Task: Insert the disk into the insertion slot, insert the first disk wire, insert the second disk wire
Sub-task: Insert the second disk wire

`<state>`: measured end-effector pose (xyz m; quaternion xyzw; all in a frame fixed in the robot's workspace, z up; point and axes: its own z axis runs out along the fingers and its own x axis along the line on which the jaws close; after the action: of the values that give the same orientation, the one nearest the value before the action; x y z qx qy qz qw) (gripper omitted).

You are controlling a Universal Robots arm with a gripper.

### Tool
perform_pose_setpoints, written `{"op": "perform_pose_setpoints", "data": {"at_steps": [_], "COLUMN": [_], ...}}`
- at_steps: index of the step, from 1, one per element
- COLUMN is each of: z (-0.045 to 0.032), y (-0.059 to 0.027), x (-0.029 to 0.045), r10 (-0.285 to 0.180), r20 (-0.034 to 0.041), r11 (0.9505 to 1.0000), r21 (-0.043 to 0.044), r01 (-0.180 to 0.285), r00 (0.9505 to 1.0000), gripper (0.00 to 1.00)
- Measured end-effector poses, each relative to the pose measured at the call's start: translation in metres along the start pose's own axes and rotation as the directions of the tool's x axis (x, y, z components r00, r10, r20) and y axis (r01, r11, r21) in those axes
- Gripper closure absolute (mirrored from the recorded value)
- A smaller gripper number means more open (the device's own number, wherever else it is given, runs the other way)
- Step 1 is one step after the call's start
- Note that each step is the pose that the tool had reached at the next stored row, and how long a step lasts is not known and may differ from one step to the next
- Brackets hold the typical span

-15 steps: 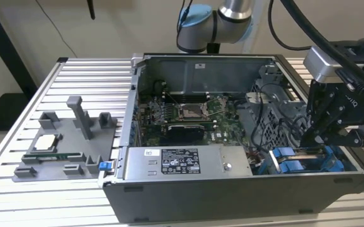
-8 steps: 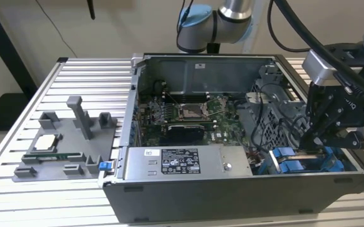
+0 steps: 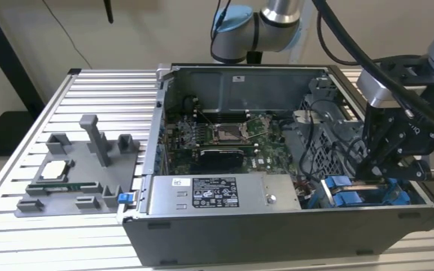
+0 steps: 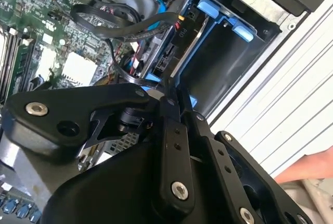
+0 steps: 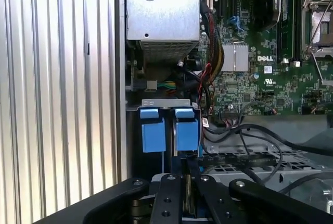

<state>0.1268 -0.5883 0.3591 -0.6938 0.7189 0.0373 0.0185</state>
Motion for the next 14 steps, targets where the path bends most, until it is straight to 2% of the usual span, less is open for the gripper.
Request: {"op": "perform_pose_setpoints", "data": {"at_steps": [4, 9, 14], "z": [0.0053, 0.0083, 0.0090], "y": [-0.0001, -0.0011, -0.0041], "x": [0.0004, -0.0004, -0.0068], "r10": [-0.001, -0.001, -0.001], "r20": [0.0028, 0.0093, 0.0144], "r11": [1.0000, 1.0000, 0.9999], "r21": [0.0085, 0.0093, 0.0111], "r01": [0.001, 0.001, 0.001], "r00": [1.0000, 1.0000, 0.9999], "gripper": [1.00, 1.00, 1.00]}}
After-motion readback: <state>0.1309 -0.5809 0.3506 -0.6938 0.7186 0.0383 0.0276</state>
